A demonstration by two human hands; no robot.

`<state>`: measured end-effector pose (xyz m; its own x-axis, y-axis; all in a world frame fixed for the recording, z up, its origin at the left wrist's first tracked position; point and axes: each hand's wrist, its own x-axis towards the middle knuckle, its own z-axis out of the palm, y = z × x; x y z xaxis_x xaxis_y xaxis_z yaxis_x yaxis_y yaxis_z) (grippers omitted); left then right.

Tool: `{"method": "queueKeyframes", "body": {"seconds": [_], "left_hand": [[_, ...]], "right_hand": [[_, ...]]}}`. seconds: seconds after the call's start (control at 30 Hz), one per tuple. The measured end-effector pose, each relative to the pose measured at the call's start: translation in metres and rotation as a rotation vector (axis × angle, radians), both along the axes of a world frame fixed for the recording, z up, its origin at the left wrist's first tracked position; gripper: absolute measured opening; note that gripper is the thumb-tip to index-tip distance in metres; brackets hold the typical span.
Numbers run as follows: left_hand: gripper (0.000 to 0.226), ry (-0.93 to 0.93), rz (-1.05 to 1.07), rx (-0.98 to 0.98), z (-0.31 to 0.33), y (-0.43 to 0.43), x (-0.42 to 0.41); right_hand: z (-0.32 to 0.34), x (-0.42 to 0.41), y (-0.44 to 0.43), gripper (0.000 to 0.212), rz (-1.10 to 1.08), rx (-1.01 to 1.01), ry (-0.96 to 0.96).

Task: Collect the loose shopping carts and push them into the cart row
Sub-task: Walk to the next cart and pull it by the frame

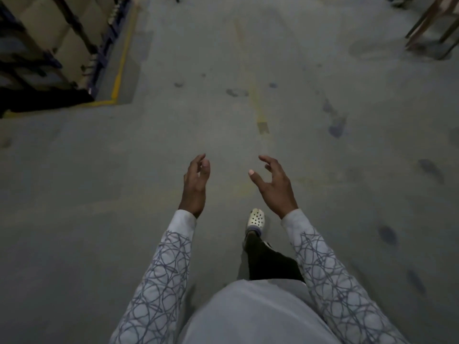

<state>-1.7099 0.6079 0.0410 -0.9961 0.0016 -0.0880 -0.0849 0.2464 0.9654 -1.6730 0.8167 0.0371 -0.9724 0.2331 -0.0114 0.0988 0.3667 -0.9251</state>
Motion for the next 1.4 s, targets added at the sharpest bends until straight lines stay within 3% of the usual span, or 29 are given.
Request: {"method": "queueKeyframes", "body": {"seconds": [0.17,0.27,0.4,0.6,0.8,1.1,1.23,1.4], "left_hand": [[0.081,-0.061,-0.014,0.075,0.004,0.041,-0.134],[0.081,-0.044,0.028,0.076,0.018,0.052,-0.206],[0.065,-0.055,0.106,0.109,0.029,0.046,-0.276],[0.062,-0.096,0.203,0.206,0.001,0.028,-0.425],[0.049,0.054,0.144,0.24,0.027,0.003,-0.654],[0.043,0.291,-0.07,0.164,0.164,-0.028,-0.95],[0.042,0.31,-0.082,0.189,0.161,-0.027,-1.05],[0.051,0.185,0.021,0.198,0.112,-0.016,-1.188]], "right_hand": [[-0.013,-0.16,0.048,0.045,0.167,-0.012,-0.1],[0.004,-0.261,0.074,0.036,0.095,-0.034,-0.099],[0.004,-0.366,0.074,0.031,0.074,-0.1,-0.143],[-0.061,-0.502,0.055,0.03,0.205,-0.083,-0.343],[-0.11,-0.679,0.041,0.036,0.242,-0.009,-0.566],[-0.061,-0.914,0.008,0.022,0.035,-0.139,-0.591],[-0.074,-1.02,0.005,0.019,-0.023,-0.166,-0.59],[-0.077,-1.167,-0.012,0.029,0.068,-0.233,-0.557]]}}
